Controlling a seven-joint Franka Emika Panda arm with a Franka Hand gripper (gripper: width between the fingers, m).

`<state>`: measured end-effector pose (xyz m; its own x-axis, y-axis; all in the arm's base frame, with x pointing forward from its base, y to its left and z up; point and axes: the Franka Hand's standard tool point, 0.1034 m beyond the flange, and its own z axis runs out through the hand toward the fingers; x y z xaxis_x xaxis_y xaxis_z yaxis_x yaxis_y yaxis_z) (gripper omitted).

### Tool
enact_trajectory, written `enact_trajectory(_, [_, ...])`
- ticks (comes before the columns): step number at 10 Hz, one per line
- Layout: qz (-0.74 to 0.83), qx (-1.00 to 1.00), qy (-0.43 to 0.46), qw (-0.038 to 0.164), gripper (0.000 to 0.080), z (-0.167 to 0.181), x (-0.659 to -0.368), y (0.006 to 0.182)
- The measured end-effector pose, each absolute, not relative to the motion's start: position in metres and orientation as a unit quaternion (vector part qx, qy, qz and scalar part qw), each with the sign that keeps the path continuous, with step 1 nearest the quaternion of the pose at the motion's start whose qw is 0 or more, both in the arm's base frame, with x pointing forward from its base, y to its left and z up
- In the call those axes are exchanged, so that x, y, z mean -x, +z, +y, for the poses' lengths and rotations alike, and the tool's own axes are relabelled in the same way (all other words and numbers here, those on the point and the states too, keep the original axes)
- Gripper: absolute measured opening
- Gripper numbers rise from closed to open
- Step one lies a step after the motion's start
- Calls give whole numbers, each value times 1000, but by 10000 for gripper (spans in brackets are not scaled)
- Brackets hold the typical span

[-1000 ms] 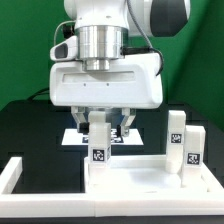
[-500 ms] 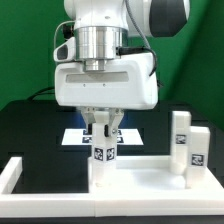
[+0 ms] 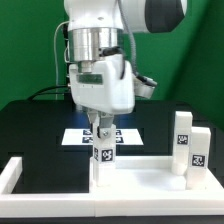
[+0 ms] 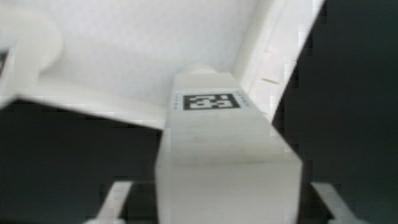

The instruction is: Assemble desk

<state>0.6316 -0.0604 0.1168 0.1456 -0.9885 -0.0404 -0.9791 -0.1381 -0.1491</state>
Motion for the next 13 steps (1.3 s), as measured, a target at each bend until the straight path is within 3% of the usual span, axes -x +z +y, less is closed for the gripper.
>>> enact_trajectory(2, [746,661,3,86,290,-64,-635,115])
enact_trajectory(6, [767,635,6,88,290,-64,-635,115])
enact_trajectory(8, [665,741,-11,93,566,-64,-637,120])
enact_trajectory(9, [579,809,-20,101,566,-67,-637,120])
enact_trajectory(10, [532,840,-25,106,636,-68,-636,117])
enact_trajectory(13, [461,881,-46,96,649,-64,-630,113])
